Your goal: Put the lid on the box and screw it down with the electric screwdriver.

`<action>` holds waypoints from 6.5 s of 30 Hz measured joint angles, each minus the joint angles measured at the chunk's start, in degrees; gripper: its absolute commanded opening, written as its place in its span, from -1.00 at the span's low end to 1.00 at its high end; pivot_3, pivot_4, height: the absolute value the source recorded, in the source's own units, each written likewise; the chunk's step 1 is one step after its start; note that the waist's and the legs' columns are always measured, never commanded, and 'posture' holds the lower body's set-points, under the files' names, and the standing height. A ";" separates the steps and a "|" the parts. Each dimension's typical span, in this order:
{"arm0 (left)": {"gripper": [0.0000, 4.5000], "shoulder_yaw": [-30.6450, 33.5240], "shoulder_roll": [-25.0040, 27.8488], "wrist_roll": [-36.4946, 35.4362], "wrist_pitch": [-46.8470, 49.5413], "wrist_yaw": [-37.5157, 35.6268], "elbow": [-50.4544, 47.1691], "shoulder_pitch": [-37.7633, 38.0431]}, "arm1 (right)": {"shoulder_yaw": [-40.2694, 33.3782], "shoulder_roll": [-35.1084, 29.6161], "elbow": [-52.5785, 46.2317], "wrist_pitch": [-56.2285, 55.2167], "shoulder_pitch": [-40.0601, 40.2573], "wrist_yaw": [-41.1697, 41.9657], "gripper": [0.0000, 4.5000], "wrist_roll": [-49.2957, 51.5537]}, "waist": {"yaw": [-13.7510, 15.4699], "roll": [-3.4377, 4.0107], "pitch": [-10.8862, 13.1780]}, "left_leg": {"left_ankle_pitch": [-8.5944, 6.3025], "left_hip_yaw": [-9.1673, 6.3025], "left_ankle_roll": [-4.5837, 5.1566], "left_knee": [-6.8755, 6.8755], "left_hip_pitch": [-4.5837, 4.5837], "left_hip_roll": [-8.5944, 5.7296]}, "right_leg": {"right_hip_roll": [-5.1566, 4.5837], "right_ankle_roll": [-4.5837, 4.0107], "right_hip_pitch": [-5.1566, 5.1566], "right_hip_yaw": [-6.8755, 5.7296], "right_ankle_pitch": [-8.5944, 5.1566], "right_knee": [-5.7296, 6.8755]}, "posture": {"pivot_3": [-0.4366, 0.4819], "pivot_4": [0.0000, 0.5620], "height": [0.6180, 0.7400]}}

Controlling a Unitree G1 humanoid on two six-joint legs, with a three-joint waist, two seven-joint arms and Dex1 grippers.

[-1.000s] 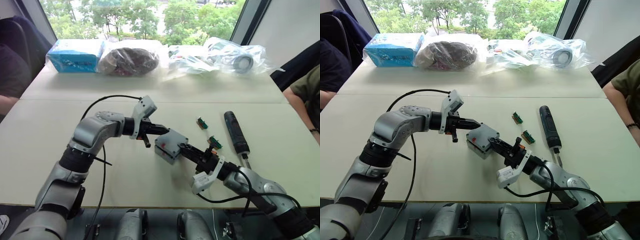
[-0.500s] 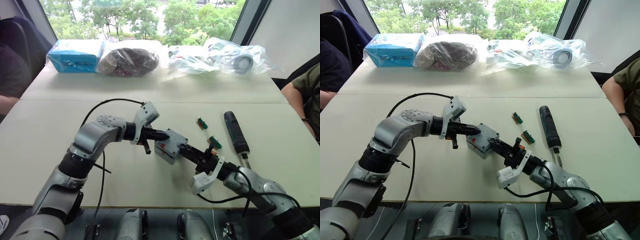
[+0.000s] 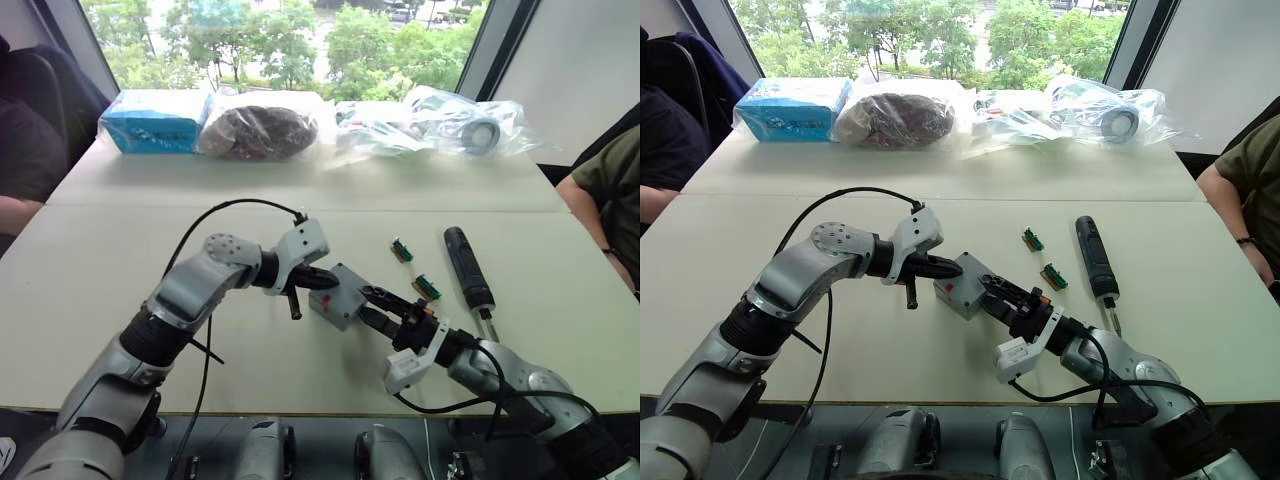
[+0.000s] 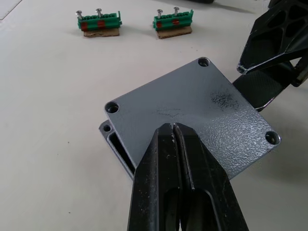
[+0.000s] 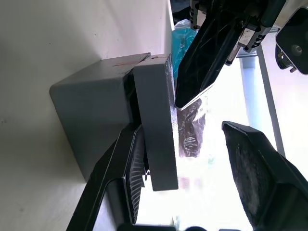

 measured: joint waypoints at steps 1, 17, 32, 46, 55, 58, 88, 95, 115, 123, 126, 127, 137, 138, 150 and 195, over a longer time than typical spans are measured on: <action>-1.00 -0.04 -0.01 0.75 -0.22 0.39 0.33 0.19 | -0.23 -0.56 -0.12 -0.41 0.64 1.09 0.13 0.51 | -0.02 -0.02 -0.01 | -0.07 0.00 0.08 -0.02 0.20 0.00 | -0.01 -0.12 0.17 0.00 -0.08 -0.01 | -0.05 -0.47 1.00; -1.00 0.50 -0.24 2.81 -0.96 0.55 -0.61 1.84 | -2.31 -0.96 -0.51 -1.04 2.01 5.69 0.04 4.62 | -0.04 0.08 -0.23 | -0.21 0.02 0.20 -0.10 0.44 0.01 | -0.15 -0.27 0.35 0.01 -0.21 -0.03 | -0.05 -0.47 1.00; -1.00 15.81 -6.95 -10.98 11.17 2.25 -0.09 4.88 | -5.49 2.80 -4.94 6.99 7.51 16.05 -0.99 25.55 | -0.02 0.04 0.29 | -0.23 -0.02 0.21 -0.16 0.21 -0.04 | -0.54 -0.28 0.16 -0.13 -0.22 -0.02 | -0.05 -0.47 1.00; -1.00 15.26 -3.28 -8.43 7.88 5.08 9.44 2.48 | -6.33 8.07 -24.99 54.88 10.00 33.22 -0.99 66.38 | 0.08 0.06 0.38 | -0.19 0.01 0.09 -0.82 0.03 -0.22 | -0.82 -0.34 -0.37 -0.11 -0.21 -0.15 | -0.05 -0.47 1.00; -1.00 13.38 -3.01 -8.73 7.72 1.72 6.71 3.21 | -7.89 10.19 -25.82 60.21 8.37 31.91 -0.99 68.71 | 0.01 0.06 0.37 | -0.03 0.01 -0.08 -0.81 -0.73 -0.23 | -0.79 -0.42 -1.07 -0.14 -0.15 -0.09 | -0.05 -0.47 1.00; -1.00 13.38 -3.08 -8.94 8.34 1.70 5.97 3.54 | -7.92 11.11 -25.60 60.33 8.29 31.91 -0.99 68.73 | 0.05 0.06 0.37 | -0.03 0.01 -0.06 -0.80 -0.73 -0.24 | -0.75 -0.41 -1.06 -0.16 -0.15 -0.09 | -0.05 -0.47 1.00; -1.00 13.70 -3.82 -8.98 9.41 2.45 5.22 3.32 | -9.93 12.48 -25.20 61.60 8.11 33.09 -0.99 71.09 | 0.06 0.06 0.37 | -0.01 0.01 -0.02 -0.76 -0.70 -0.18 | -0.29 -0.14 -1.03 -0.22 -0.03 -0.03 | -0.05 -0.47 1.00; -1.00 13.97 -3.79 -10.02 9.58 1.90 5.34 3.29 | -10.30 12.63 -25.20 61.96 8.11 33.12 -0.99 72.09 | 0.07 0.06 0.37 | -0.01 0.01 -0.03 -0.76 -0.70 -0.18 | -0.29 -0.14 -1.02 -0.21 -0.03 -0.03 | -0.05 -0.47 1.00; -1.00 13.83 -2.31 -11.06 10.44 1.58 4.58 3.48 | -9.44 12.99 -24.53 61.53 7.21 33.52 -0.99 71.49 | 0.06 0.06 0.37 | 0.00 0.00 -0.04 -0.75 -0.69 -0.16 | -0.24 -0.13 -1.02 -0.21 -0.02 -0.01 | -0.05 -0.47 1.00; -1.00 13.90 -1.86 -11.00 10.14 1.58 5.19 3.51 | -11.84 12.63 -25.21 61.76 7.10 34.85 -0.99 73.68 | 0.10 0.06 0.37 | 0.00 -0.01 -0.04 -0.75 -0.69 -0.15 | -0.23 -0.13 -1.01 -0.20 -0.02 0.00 | -0.05 -0.47 1.00; -1.00 14.00 -1.91 -11.01 10.02 1.60 5.71 3.48 | -14.27 11.46 -26.21 62.37 7.99 35.43 -0.99 75.36 | 0.09 0.06 0.37 | 0.00 -0.02 -0.04 -0.74 -0.69 -0.15 | -0.22 -0.13 -1.00 -0.20 -0.02 0.00 | -0.05 -0.47 1.00; -1.00 14.07 -2.03 -11.04 10.02 1.62 5.86 3.42 | -14.57 11.31 -26.23 62.47 8.31 35.56 -0.99 75.46 | 0.08 0.06 0.37 | 0.00 -0.02 -0.04 -0.74 -0.69 -0.14 | -0.21 -0.13 -1.00 -0.20 -0.02 0.00 | -0.05 -0.47 1.00; -1.00 14.09 -2.76 -11.32 10.10 1.70 6.01 2.98 | -14.13 10.45 -24.47 61.99 9.73 36.18 -0.99 73.63 | 0.07 0.06 0.37 | 0.00 -0.02 -0.04 -0.74 -0.68 -0.10 | -0.15 -0.13 -1.00 -0.19 -0.02 0.00 | -0.05 -0.47 1.00; -1.00 14.09 -2.76 -11.33 10.14 1.70 6.01 2.98 | -13.93 10.48 -24.38 61.86 9.59 36.18 -0.99 73.21 | 0.07 0.06 0.37 | 0.00 -0.03 -0.04 -0.74 -0.68 -0.10 | -0.15 -0.13 -1.00 -0.19 -0.02 0.01 | -0.05 -0.47 1.00; -1.00 14.09 -2.47 -11.60 11.00 1.60 4.66 3.03 | -11.72 11.77 -20.72 59.46 6.43 35.94 -0.99 70.21 | 0.07 0.06 0.37 | 0.03 -0.04 -0.08 -0.73 -0.68 -0.10 | -0.12 -0.13 -0.99 -0.18 -0.02 0.01 | -0.05 -0.47 1.00; -1.00 16.80 -3.21 -12.14 9.46 2.92 9.07 2.14 | -10.74 11.95 -22.36 60.52 8.82 36.02 -0.99 70.44 | 0.05 0.06 0.37 | 0.05 -0.07 -0.11 -0.71 -0.65 -0.06 | -0.04 -0.13 -0.96 -0.18 -0.02 0.04 | -0.05 -0.47 1.00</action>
